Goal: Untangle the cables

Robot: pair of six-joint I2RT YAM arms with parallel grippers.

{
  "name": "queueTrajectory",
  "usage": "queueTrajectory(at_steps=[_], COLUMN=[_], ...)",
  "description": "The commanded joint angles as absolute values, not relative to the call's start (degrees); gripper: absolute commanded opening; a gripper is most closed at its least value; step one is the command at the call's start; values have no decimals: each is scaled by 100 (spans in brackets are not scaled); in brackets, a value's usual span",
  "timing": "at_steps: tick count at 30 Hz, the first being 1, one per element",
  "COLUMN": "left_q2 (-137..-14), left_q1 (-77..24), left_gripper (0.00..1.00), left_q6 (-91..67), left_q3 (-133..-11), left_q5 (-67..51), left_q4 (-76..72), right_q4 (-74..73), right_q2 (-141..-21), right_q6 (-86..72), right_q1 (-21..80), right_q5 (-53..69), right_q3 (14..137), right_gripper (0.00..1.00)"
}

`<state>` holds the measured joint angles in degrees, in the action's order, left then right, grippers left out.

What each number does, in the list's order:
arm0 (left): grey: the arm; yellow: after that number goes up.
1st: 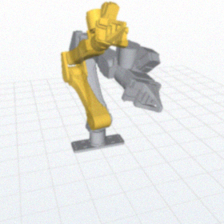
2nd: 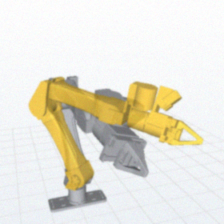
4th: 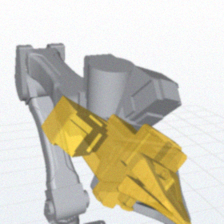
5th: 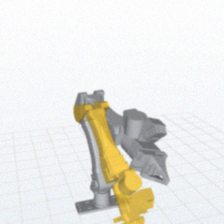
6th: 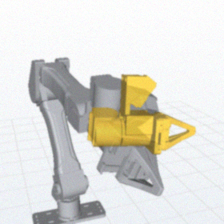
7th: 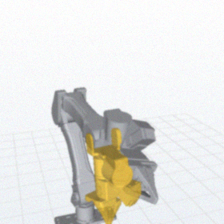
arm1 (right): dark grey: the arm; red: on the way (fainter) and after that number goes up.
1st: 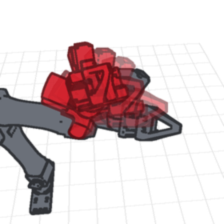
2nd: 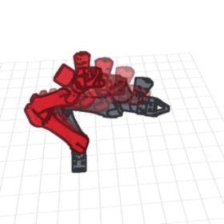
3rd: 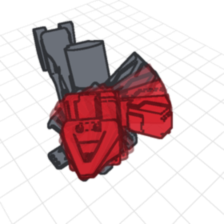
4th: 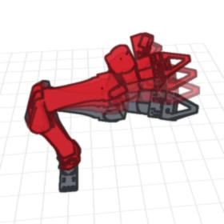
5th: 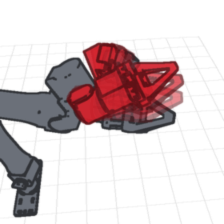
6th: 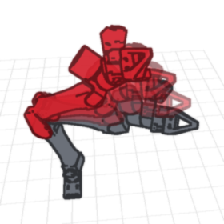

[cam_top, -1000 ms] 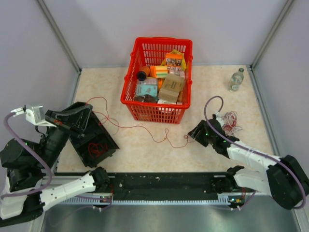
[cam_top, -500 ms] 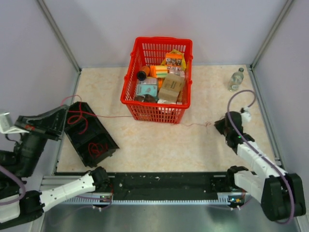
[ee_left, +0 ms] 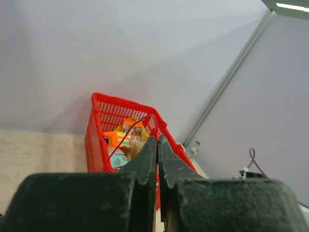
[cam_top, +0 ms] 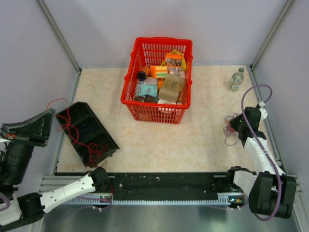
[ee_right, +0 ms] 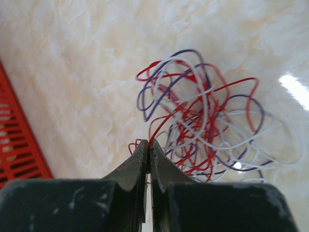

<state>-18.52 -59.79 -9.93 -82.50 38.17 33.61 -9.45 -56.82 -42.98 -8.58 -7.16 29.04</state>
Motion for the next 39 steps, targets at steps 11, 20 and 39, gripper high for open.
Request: queueTrajectory(at_steps=[11, 20, 39], left_q2=[-3418, -3945, -5308], left_q1=[-6038, -6038, -6038], left_gripper=[0, 0, 0], left_q6=[-1898, -1987, -1880], left_q3=[-8085, -8234, -9878], left_q5=[1697, 1293, 405], left_q4=[2180, 1759, 871], right_q4=[-949, -756, -545], right_q2=[-5326, -5238, -5396], right_q6=[-3111, -3146, -3182], right_q1=[-158, -158, -158], right_q5=[519, 571, 686], right_q3=[3050, 2909, 2795], right_gripper=[0, 0, 0])
